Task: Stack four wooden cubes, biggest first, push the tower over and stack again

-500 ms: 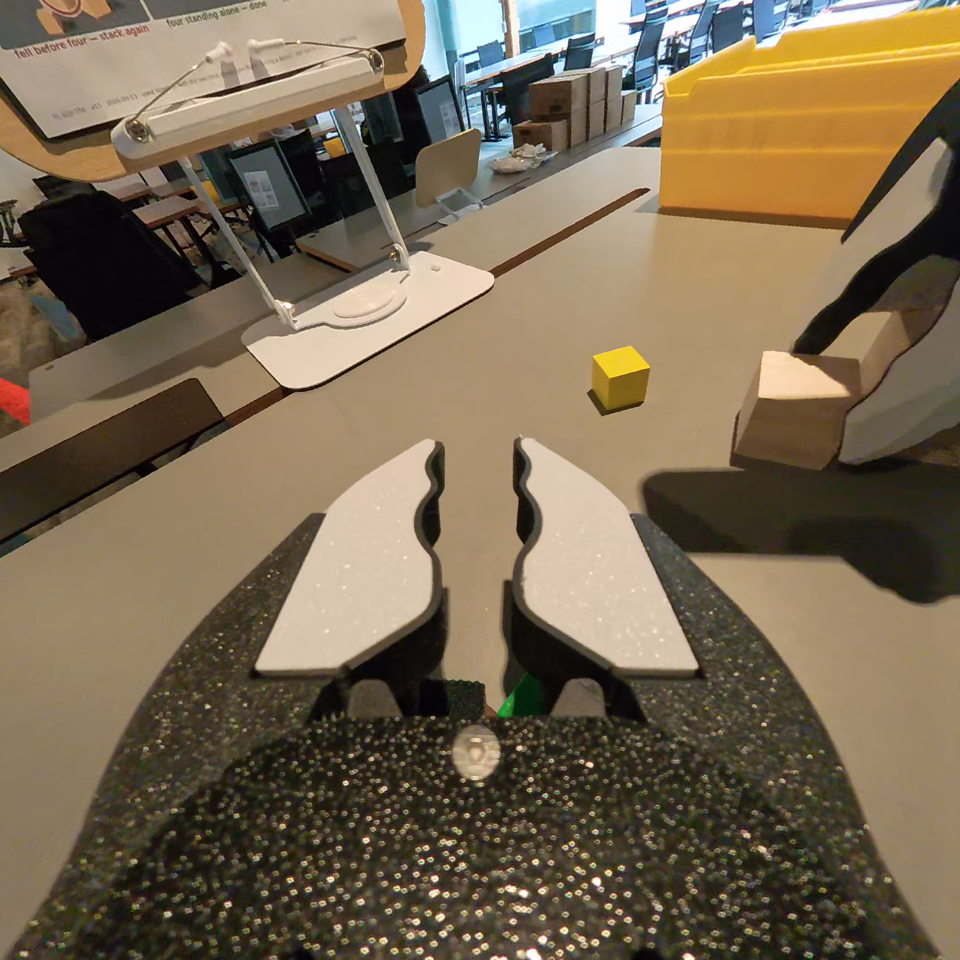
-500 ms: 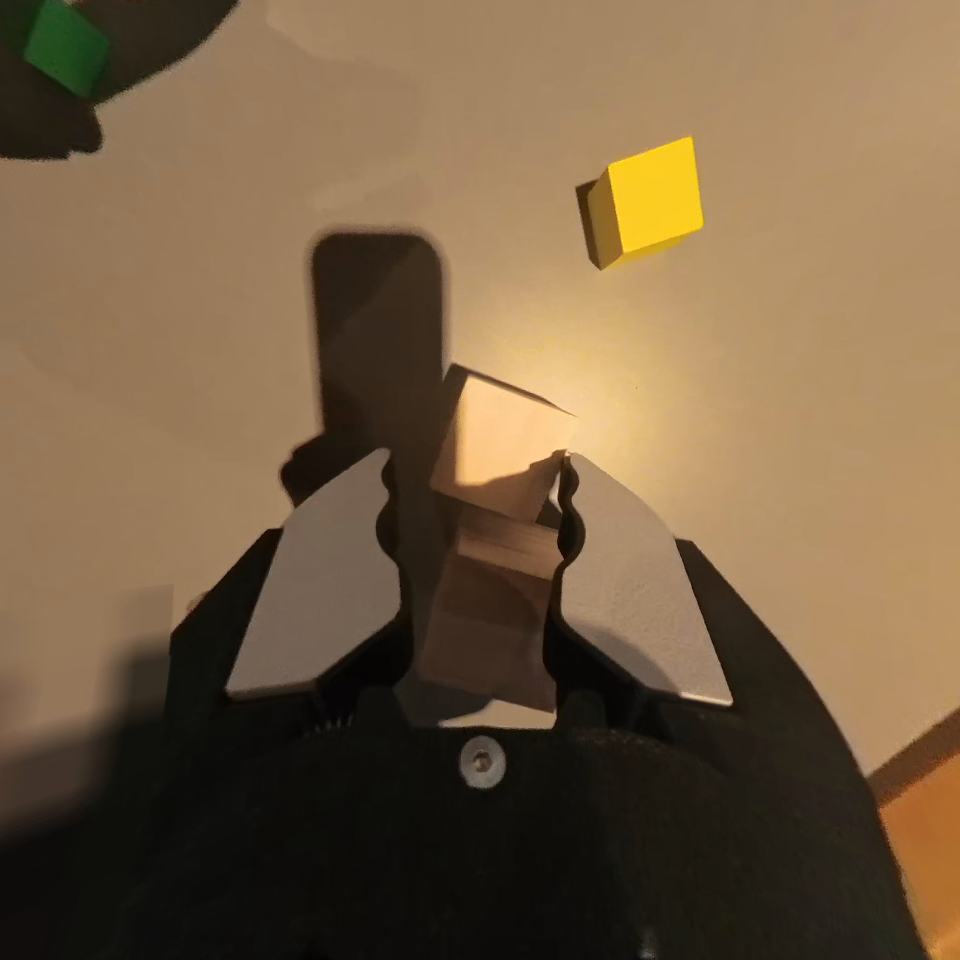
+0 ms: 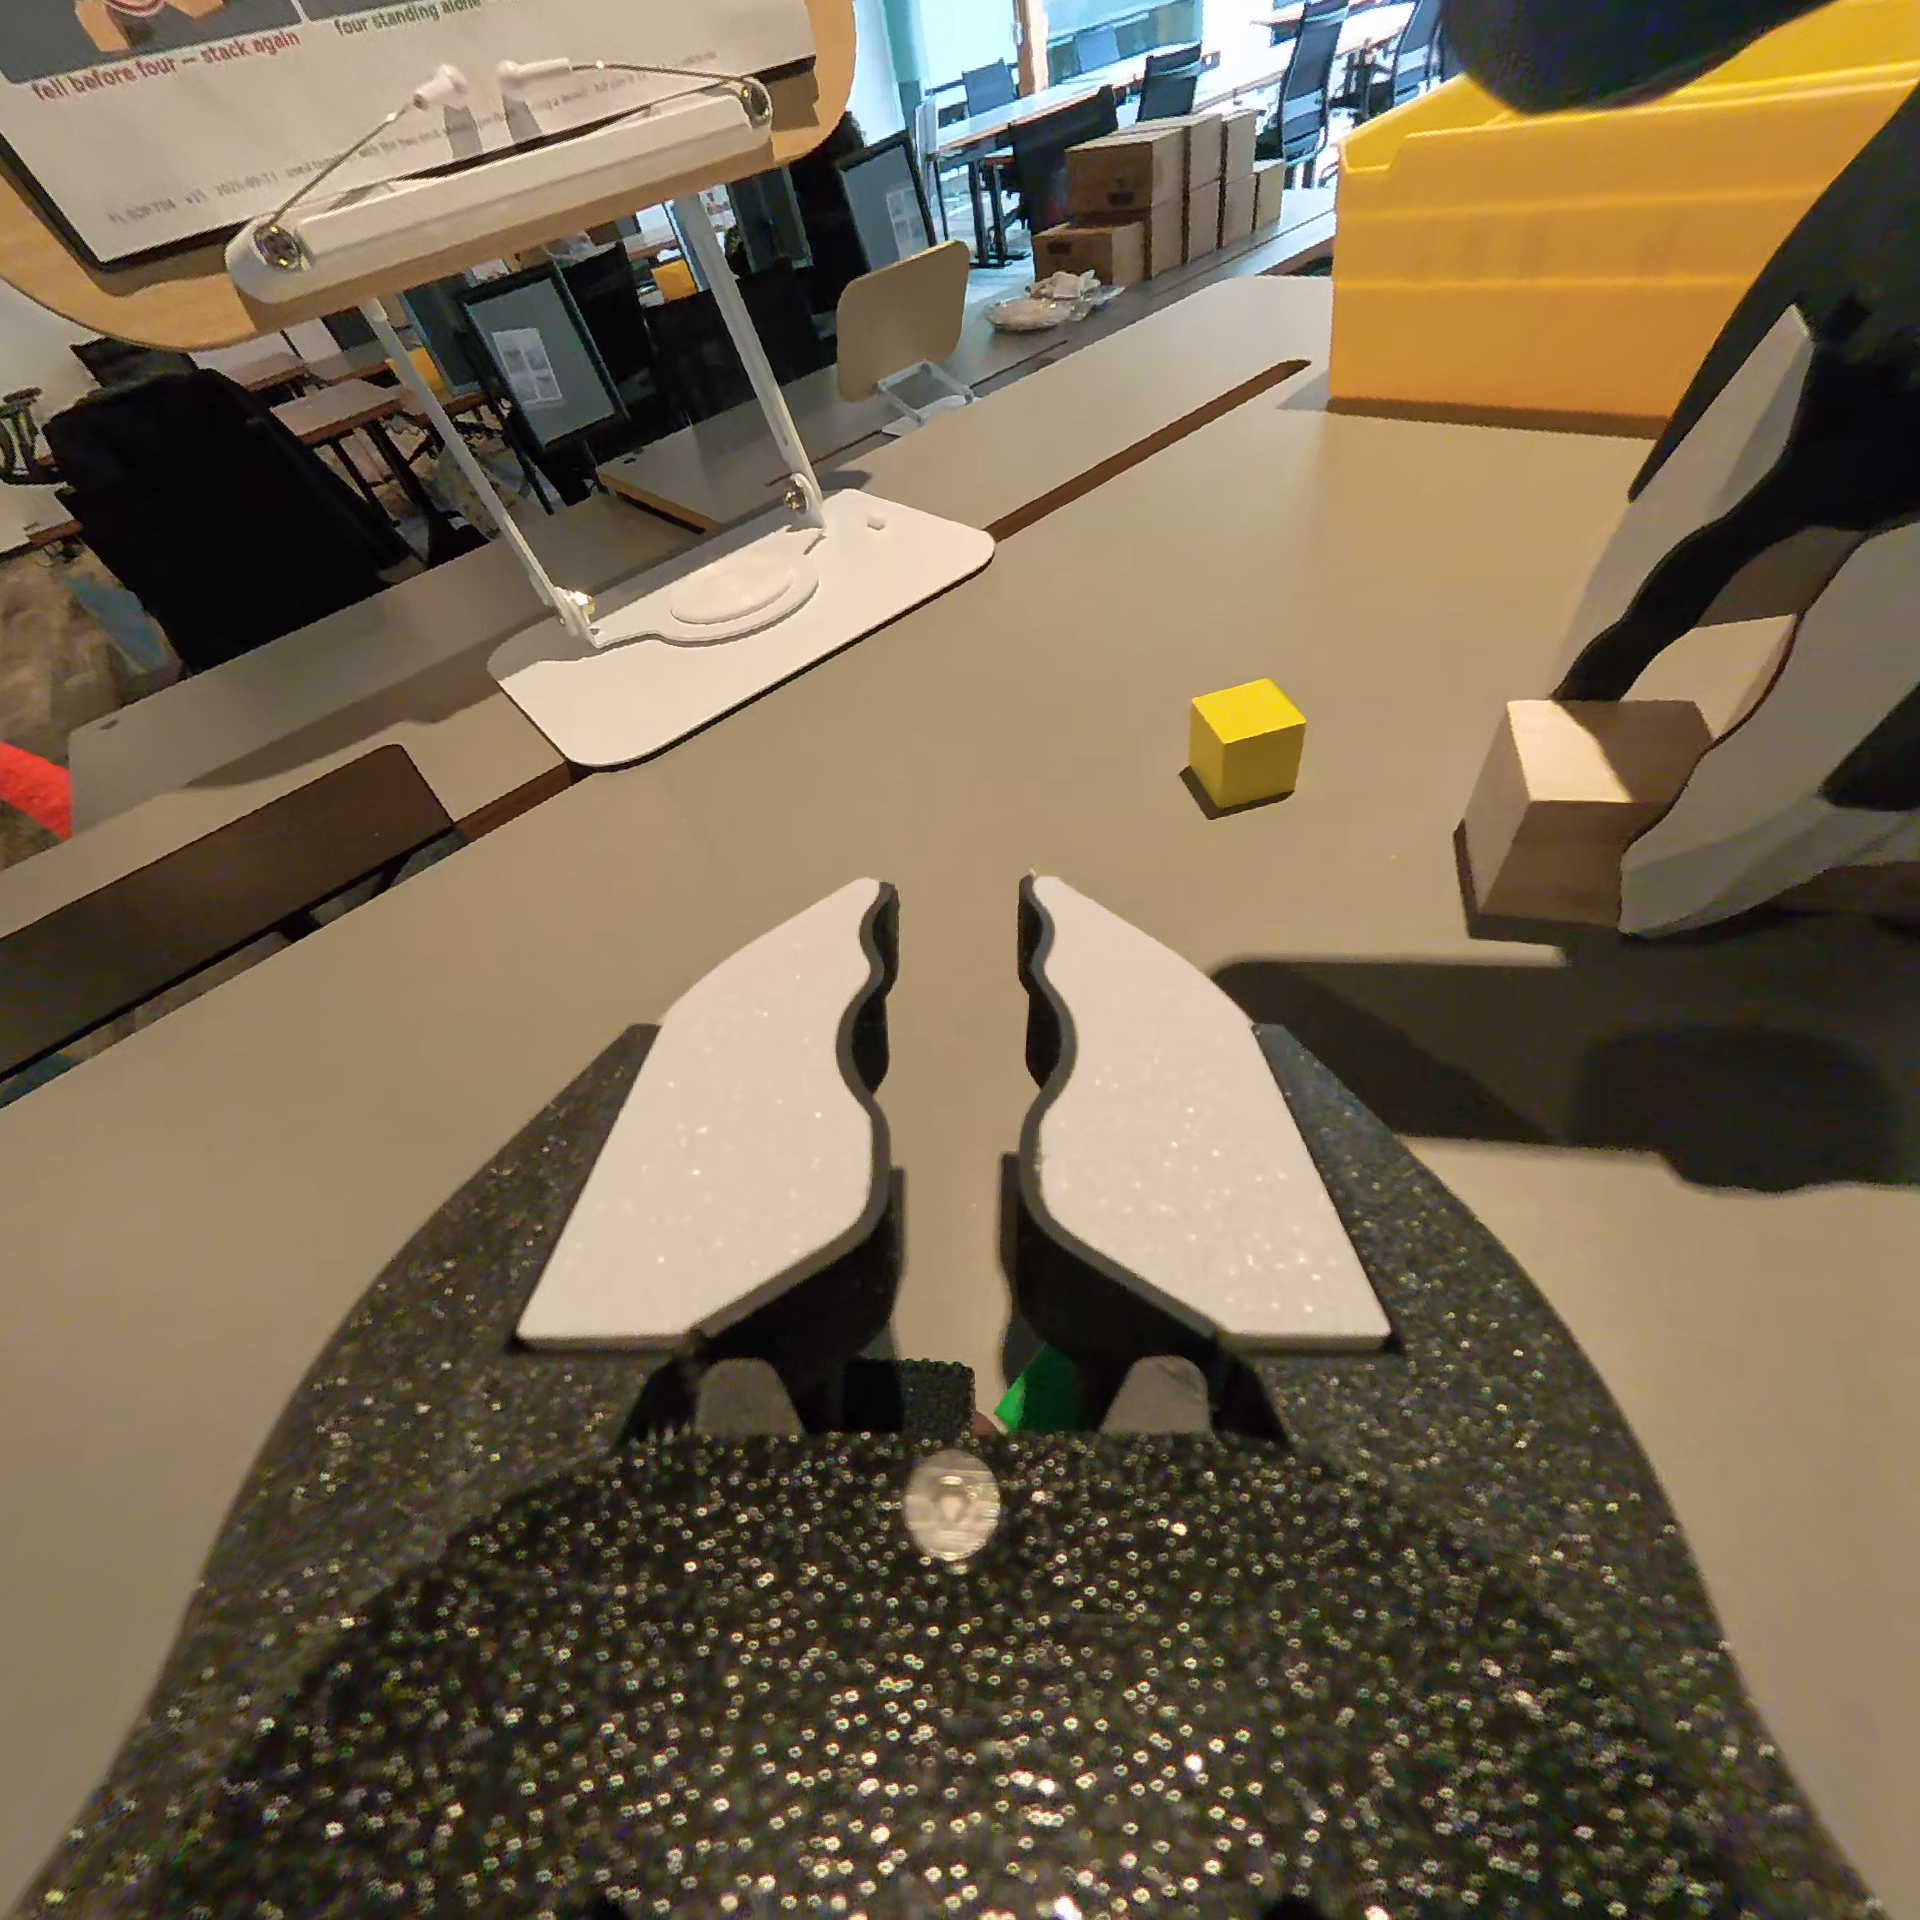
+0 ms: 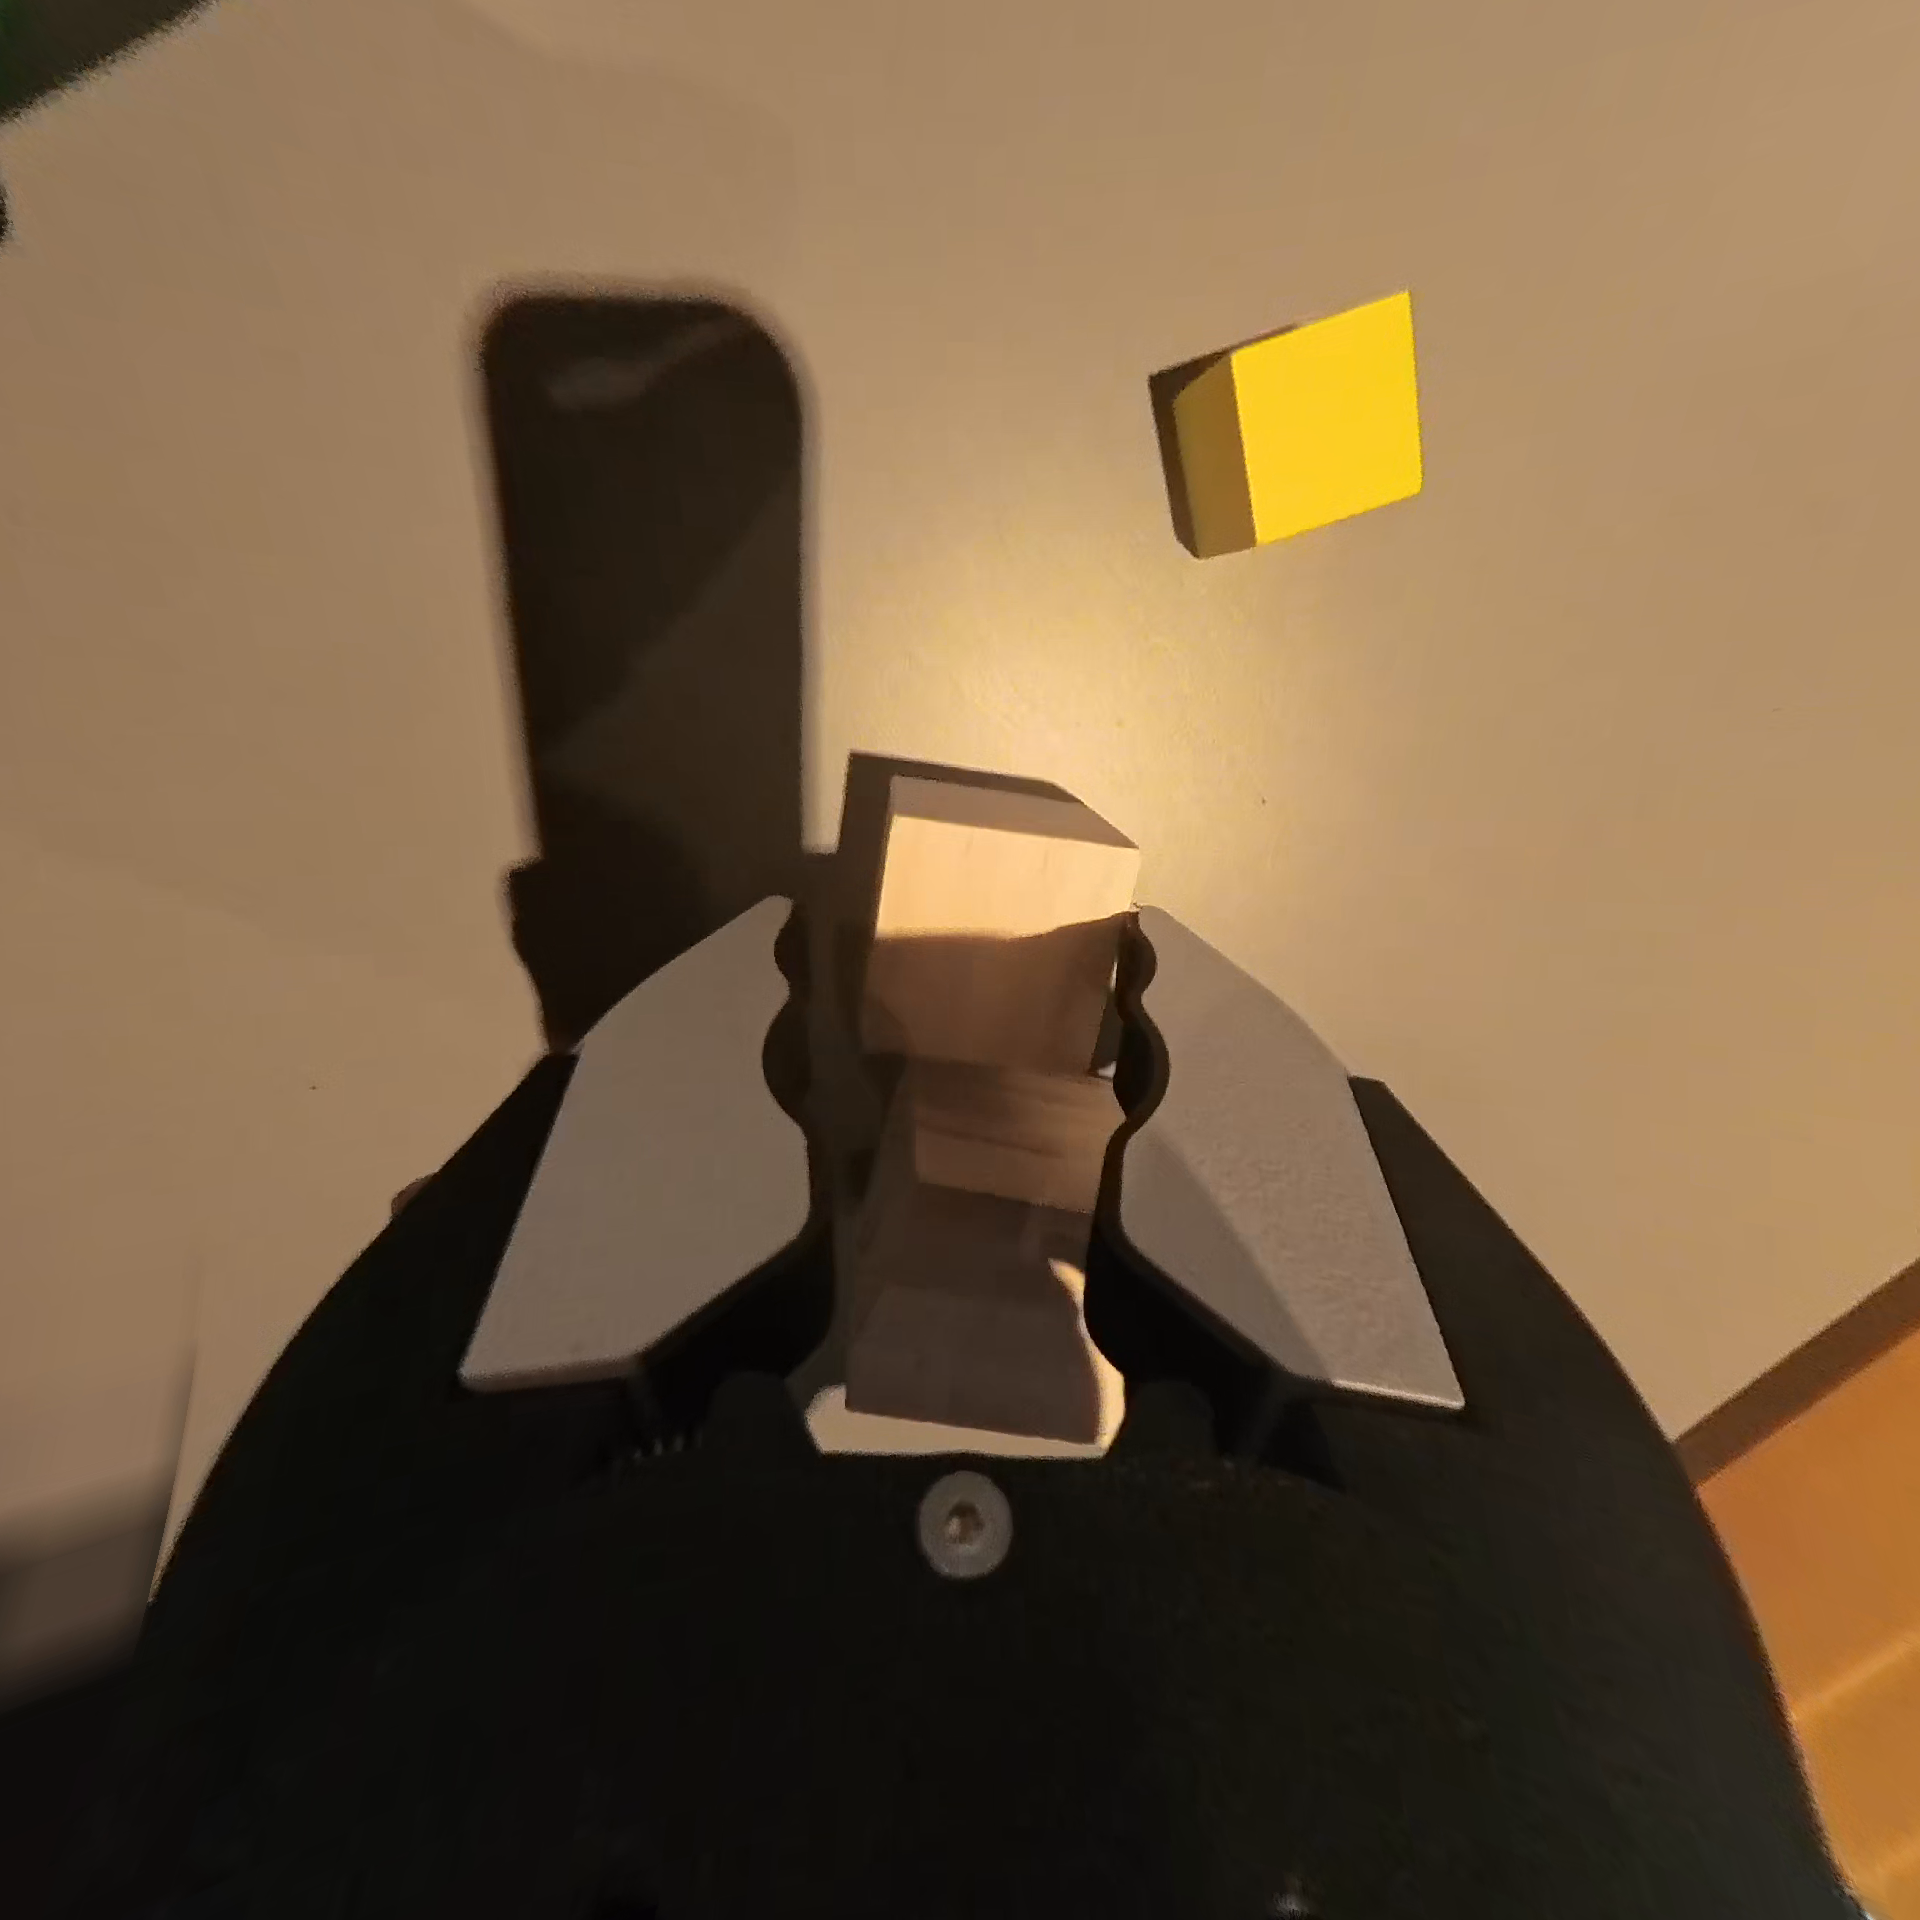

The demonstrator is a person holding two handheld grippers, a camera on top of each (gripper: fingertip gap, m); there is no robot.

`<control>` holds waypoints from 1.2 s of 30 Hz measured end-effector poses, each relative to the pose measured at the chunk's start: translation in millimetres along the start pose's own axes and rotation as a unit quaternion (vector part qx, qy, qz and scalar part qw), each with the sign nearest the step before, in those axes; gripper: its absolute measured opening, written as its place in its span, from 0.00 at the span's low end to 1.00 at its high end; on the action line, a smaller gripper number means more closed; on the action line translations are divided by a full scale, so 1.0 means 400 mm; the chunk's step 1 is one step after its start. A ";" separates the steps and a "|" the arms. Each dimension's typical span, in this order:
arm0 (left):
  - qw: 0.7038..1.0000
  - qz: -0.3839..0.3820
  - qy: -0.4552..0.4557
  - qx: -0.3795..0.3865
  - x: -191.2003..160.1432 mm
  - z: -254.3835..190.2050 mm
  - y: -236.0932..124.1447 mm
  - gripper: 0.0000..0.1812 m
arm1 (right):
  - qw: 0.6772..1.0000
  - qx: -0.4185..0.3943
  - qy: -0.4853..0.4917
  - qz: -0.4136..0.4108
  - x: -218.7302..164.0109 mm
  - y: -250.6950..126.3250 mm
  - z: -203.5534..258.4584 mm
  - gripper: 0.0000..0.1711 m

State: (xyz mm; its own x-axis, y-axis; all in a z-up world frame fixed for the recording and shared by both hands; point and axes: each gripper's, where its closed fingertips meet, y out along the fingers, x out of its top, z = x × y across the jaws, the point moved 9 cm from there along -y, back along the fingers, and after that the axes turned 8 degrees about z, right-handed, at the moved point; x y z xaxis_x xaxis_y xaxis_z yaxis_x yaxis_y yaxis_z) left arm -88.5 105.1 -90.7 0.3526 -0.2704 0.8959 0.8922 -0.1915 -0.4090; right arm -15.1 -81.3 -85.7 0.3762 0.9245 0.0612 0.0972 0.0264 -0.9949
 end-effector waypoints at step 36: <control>0.998 0.038 0.038 0.026 -0.006 -0.017 0.011 0.10 | 1.000 0.007 -0.007 -0.011 -0.143 -0.125 -0.034 0.26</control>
State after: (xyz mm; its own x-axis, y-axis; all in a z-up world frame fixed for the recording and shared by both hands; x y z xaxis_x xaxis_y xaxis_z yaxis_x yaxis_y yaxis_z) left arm -87.2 98.5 -95.8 0.4000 -0.3531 0.8458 0.8774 -0.1192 -0.4647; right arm -29.1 -140.9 -38.2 0.3607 0.9290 0.0825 0.0928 0.0522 -0.9943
